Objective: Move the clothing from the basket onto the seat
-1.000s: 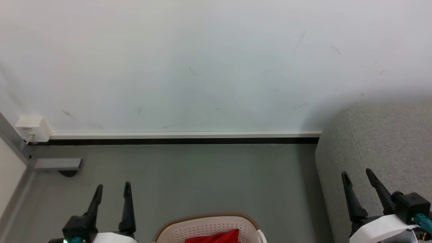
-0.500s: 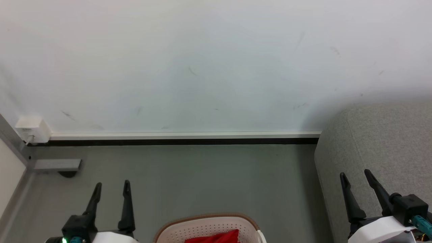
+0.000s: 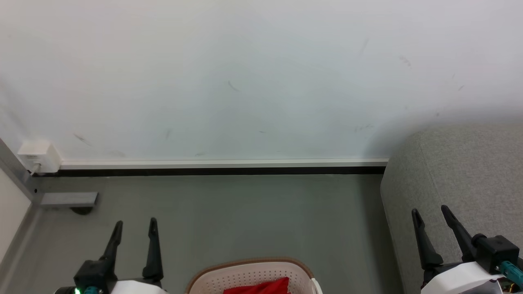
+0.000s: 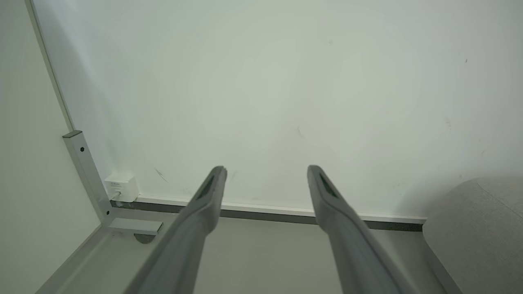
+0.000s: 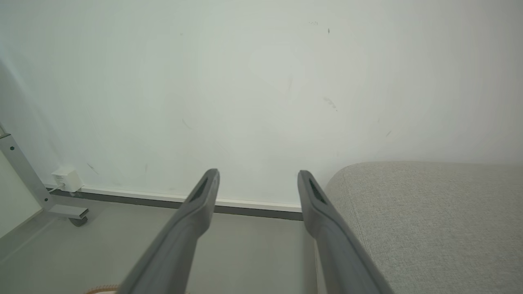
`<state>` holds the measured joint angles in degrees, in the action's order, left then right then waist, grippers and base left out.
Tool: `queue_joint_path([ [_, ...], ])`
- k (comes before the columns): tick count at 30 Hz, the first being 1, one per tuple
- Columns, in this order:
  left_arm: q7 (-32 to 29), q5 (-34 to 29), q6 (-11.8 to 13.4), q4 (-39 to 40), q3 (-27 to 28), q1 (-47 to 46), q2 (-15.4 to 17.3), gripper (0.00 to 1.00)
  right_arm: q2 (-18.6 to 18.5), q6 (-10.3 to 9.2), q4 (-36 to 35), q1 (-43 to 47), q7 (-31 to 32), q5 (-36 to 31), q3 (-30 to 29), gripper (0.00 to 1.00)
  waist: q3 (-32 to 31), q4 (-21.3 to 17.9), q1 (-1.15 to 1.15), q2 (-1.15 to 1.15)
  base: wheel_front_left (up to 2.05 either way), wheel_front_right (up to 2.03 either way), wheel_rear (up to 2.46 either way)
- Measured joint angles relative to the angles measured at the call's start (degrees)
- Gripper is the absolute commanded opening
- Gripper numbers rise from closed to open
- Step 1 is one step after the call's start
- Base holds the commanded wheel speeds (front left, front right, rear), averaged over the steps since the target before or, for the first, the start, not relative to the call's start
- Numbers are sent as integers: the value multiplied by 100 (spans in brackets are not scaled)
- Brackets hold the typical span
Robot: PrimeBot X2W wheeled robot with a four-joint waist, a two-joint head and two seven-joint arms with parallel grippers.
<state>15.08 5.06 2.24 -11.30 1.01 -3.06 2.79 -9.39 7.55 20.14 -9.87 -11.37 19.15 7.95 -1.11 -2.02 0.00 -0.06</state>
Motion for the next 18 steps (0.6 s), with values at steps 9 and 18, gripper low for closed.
queue_joint_path([
  [9,0,0,10,14,-9,0,0,100,-2,0,23,-2,-32,9,2,100,2,-6,0,0,0,0,0],
  [18,0,5,16,35,-12,1,-1,100,-15,0,23,-12,-81,49,3,100,27,-48,0,0,0,0,0],
])
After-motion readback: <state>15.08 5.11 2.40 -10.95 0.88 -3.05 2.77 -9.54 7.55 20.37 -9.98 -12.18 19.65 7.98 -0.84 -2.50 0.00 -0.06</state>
